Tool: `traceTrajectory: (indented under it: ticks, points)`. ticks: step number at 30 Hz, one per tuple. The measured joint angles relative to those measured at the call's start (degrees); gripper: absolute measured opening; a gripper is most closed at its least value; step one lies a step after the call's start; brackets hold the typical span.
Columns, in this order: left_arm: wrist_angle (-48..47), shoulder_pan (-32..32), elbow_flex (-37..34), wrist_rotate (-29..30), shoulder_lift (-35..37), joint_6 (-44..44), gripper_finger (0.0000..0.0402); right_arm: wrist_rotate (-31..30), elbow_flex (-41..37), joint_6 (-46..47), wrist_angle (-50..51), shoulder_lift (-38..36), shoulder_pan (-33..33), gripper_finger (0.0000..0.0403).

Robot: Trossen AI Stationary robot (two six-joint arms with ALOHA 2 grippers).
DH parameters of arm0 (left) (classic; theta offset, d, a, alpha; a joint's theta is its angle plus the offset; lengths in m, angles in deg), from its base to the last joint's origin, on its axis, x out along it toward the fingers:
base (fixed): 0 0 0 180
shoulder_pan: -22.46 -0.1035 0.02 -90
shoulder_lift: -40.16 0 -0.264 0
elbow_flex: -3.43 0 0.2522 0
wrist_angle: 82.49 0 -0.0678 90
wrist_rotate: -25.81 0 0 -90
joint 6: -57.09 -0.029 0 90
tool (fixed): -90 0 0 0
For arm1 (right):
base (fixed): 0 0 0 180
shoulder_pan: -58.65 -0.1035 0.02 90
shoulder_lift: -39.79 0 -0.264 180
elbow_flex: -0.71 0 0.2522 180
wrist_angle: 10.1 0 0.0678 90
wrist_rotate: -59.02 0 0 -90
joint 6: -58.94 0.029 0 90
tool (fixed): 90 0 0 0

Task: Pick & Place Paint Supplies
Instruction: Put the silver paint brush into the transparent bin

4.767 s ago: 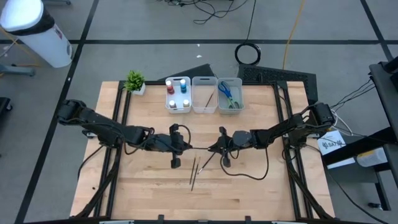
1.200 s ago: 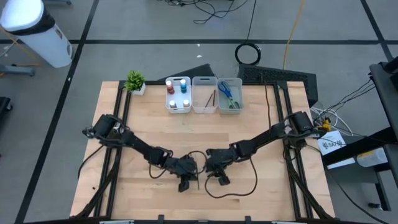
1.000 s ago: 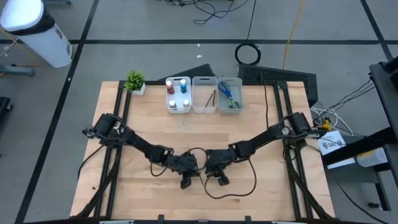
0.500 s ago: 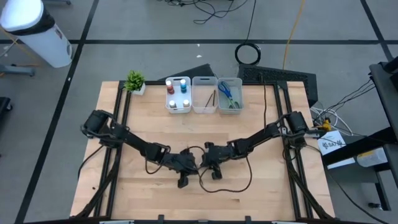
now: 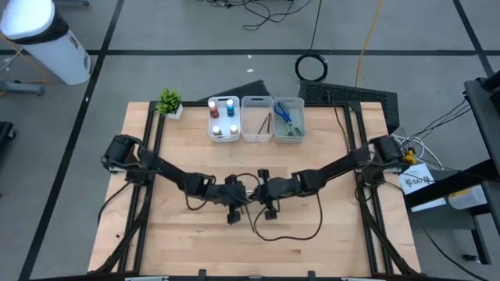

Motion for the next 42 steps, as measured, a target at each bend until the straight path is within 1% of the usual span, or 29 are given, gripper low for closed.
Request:
traceTrajectory:
  ticks: [5,7,12,25,34,42]
  points:
    - [-5.3,-2.0,0.0,5.2,0.0,-1.1,0.0021,0.2,0.1,1.5,6.2,-4.7,-1.2,0.0001]
    - [-7.0,-2.9,0.0,6.3,0.0,-1.1,0.0021,0.2,0.0,1.7,8.1,-5.9,-1.6,0.0001]
    - [-7.0,-4.3,0.0,5.5,0.0,-1.2,0.0021,0.2,0.0,1.3,9.8,-6.6,-2.3,0.0]
    - [-6.8,-4.6,0.0,5.8,0.0,-2.2,0.0021,0.2,0.0,1.3,10.4,-6.3,-2.2,0.0]
    - [-4.6,-4.7,0.0,5.8,-3.0,-2.1,0.0021,0.2,0.0,1.3,10.1,-6.3,-2.2,0.0]
    - [-6.8,-5.0,0.1,5.8,-3.2,-0.9,0.0021,-0.3,0.0,0.4,12.3,-6.3,-1.9,0.0]
